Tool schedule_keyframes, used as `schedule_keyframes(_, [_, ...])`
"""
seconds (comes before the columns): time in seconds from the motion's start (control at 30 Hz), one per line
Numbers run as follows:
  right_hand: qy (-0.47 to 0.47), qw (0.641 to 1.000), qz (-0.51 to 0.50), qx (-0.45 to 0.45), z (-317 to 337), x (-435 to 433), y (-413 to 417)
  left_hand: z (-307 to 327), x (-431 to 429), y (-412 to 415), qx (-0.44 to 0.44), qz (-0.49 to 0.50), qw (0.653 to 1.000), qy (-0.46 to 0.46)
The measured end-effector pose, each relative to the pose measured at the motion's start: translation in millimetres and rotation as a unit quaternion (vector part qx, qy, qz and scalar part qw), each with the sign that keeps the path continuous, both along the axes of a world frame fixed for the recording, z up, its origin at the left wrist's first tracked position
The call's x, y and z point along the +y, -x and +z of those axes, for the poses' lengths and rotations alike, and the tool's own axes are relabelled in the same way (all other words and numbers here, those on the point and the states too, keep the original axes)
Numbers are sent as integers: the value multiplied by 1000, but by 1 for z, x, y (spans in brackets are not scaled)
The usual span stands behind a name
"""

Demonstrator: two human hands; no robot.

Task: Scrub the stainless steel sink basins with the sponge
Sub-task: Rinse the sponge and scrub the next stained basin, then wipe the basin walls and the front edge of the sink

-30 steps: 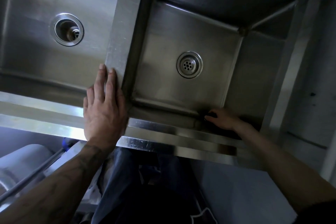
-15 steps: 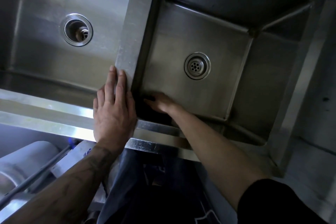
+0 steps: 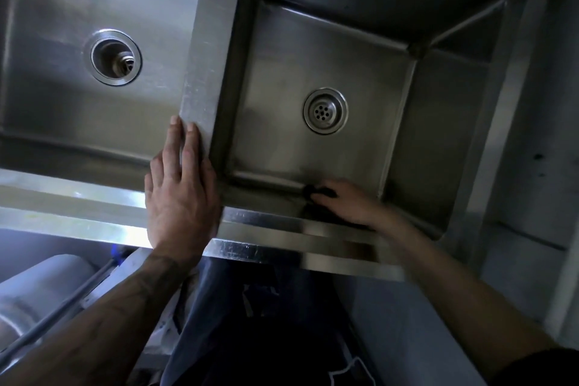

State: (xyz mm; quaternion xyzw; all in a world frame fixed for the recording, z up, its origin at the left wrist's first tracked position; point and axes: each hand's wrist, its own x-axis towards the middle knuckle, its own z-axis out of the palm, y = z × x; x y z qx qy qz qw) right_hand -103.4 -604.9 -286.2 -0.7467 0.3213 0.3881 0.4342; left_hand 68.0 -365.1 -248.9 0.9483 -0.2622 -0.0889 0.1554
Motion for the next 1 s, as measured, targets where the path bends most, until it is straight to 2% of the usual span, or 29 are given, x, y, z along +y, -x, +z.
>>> schedule_keyframes(0.17, [67,988,-29,134,-4,-52,65,3,-2,1,0,3,1000,2])
schedule_keyframes(0.27, [82,985,-8,152,-12,-42,52,5,-3,1,-3,8,1000,3])
schedule_keyframes(0.37, [51,993,0,111,-17,-8,9,7,-3,1,8,13,1000,-5])
schedule_keyframes(0.53, [-51,998,-13,-21,-11,44,-65,15,-7,1,20,24,999,-33])
schedule_keyframes(0.67, [-69,987,-133,-56,-5,54,-78,27,-9,9,-8,-52,999,-3])
schedule_keyframes(0.73, [-31,970,-232,-73,2,56,-75,37,-22,20,38,-101,992,59])
schedule_keyframes(0.83, [20,921,-375,-106,14,55,-69,50,-56,42,188,-80,974,96])
schedule_keyframes(0.9, [12,875,-467,-126,24,51,-63,53,-80,54,275,-37,953,120])
schedule_keyframes(1.0, [-32,784,-596,-169,38,40,-53,53,-111,65,337,-12,932,135])
